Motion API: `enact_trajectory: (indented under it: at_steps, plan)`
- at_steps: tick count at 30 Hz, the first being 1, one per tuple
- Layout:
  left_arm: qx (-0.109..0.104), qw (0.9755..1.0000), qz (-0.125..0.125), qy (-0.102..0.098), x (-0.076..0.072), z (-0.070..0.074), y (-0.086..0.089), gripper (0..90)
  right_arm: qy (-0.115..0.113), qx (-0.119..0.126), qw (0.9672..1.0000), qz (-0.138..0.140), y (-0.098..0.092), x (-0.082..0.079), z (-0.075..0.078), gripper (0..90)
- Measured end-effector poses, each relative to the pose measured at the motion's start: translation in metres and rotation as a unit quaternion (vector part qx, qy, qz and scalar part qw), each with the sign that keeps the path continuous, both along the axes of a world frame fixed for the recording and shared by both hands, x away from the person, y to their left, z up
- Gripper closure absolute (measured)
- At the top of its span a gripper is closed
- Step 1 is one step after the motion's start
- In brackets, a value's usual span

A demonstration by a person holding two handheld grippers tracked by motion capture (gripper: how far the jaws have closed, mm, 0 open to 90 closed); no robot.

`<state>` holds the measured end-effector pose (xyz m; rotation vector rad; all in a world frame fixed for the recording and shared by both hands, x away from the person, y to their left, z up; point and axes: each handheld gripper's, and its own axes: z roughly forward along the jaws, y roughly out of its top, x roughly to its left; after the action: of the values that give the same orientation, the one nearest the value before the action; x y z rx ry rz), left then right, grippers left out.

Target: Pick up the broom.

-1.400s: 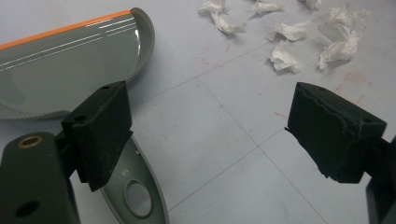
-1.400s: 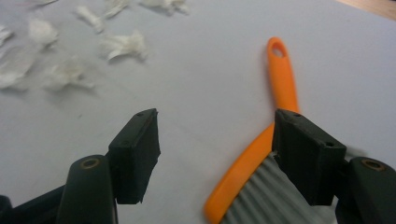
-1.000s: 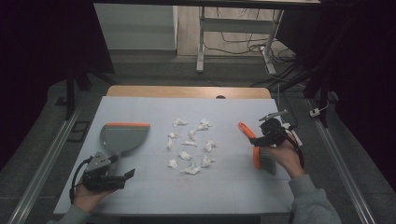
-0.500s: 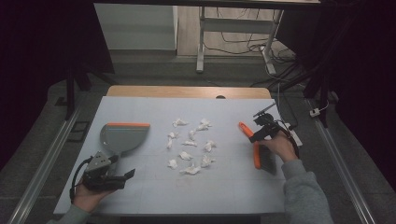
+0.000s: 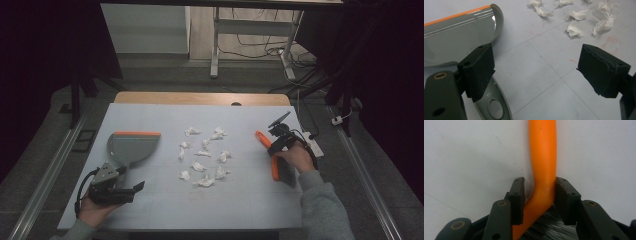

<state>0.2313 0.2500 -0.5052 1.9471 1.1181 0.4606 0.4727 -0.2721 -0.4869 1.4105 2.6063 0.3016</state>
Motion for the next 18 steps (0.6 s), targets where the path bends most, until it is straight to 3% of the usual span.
enact_trajectory:
  at_steps: [10,16,18]
  plan:
    - [0.003,1.0000,-0.001,0.000,-0.0005,0.0000,-0.0015,15.0,0.002,-0.010,0.9996,-0.026,0.0046,0.0024,-0.0001,69.5]
    - [0.000,1.0000,0.002,-0.001,-0.0004,0.0006,0.0006,15.1,0.007,-0.003,0.9997,-0.025,0.0019,0.0032,0.0016,70.2]
    - [0.000,1.0000,0.002,-0.001,-0.0002,0.0007,0.0008,15.1,-0.002,0.001,0.9998,-0.021,0.0006,0.0017,0.0051,70.4]
